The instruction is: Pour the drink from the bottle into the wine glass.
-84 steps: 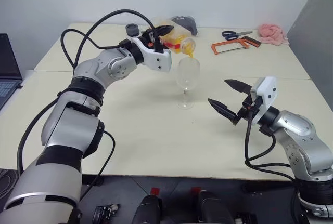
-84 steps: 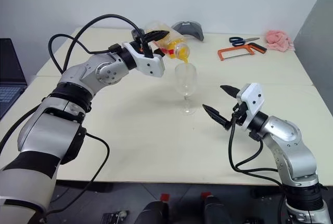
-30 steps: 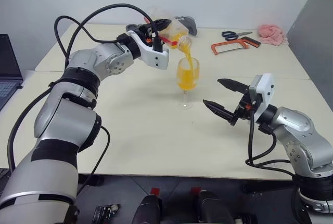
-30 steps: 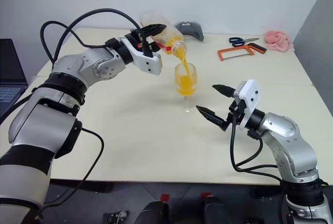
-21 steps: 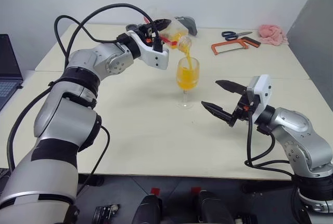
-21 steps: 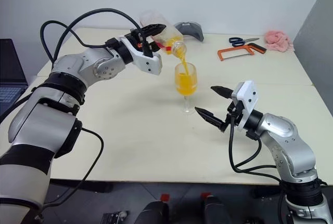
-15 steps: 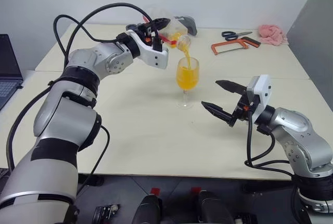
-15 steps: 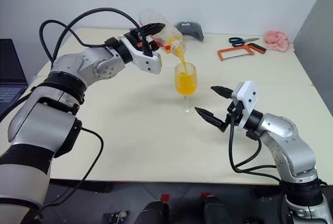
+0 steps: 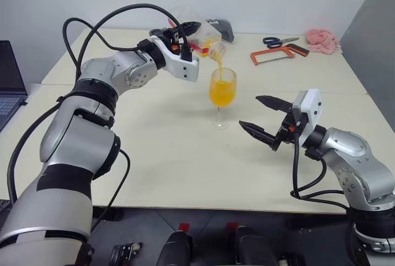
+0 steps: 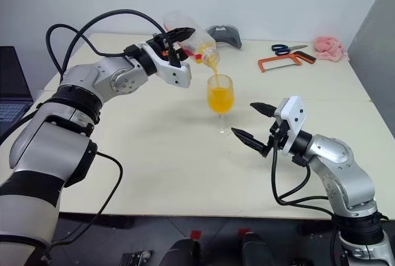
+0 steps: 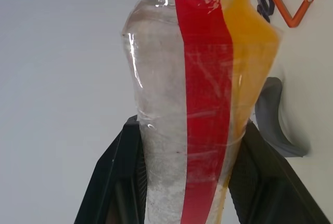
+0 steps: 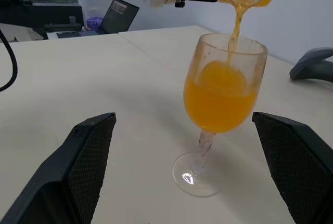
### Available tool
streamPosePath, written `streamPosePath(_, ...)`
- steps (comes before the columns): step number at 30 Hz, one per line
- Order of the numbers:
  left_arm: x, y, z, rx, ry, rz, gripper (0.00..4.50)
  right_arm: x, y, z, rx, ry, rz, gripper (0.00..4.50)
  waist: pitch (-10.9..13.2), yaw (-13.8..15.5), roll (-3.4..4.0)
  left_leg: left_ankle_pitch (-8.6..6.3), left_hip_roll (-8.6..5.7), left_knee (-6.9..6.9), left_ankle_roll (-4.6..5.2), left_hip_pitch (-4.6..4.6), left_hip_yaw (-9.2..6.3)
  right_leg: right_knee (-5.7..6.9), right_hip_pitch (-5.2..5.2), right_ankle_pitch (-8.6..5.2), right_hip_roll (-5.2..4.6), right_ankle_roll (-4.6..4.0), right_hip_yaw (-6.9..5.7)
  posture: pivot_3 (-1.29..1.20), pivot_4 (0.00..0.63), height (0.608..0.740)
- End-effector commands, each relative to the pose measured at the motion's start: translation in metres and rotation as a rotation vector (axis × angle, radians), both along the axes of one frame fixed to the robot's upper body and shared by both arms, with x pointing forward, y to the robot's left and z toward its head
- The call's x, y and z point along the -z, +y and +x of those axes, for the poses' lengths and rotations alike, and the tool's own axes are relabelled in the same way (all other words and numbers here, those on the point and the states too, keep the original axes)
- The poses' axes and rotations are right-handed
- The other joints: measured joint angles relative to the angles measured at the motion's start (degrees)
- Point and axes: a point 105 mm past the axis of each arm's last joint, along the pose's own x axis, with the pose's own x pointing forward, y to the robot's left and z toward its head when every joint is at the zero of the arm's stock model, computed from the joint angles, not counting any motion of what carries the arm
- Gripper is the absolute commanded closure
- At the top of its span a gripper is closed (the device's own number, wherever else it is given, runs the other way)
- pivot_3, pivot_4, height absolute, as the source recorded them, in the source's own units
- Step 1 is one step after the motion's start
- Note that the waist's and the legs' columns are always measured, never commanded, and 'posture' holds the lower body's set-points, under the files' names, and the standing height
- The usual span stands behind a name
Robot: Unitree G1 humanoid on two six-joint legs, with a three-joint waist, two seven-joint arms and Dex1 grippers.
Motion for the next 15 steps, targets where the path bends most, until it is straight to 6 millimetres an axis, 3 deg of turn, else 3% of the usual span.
streamPosePath(1, -0.019, 0.0, -0.001, 0.008, -0.011, -0.093, 2.83, -0.01, 0.003, -0.006, -0.011, -0.05, 0.003, 0.0, 0.0, 0.0, 0.0, 0.0, 0.0, 0.0, 0.0, 0.0, 0.0, 0.0, 0.0, 0.0, 0.0, 0.0, 0.0, 0.0, 0.15, 0.74)
streamPosePath(7, -0.013, -0.003, 0.0, 0.025, 0.073, -0.193, 2.83, -0.015, 0.006, -0.004, 0.003, -0.063, 0.041, 0.0, 0.0, 0.0, 0.0, 0.01, 0.01, 0.01, -0.02, 0.01, 0.01, 0.01, 0.0, 0.0, 0.0, 0.0, 0.0, 0.0, 0.15, 0.74)
streamPosePath(15, -0.007, 0.003, 0.008, 0.053, 0.306, -0.579, 2.83, -0.024, 0.013, 0.001, 0.035, -0.104, 0.093, 0.0, 0.0, -0.1, 0.01, 0.03, 0.04, 0.06, -0.05, 0.02, 0.01, 0.06, -0.02, 0.0, 0.0, 0.0, 0.01, 0.0, 0.15, 0.74)
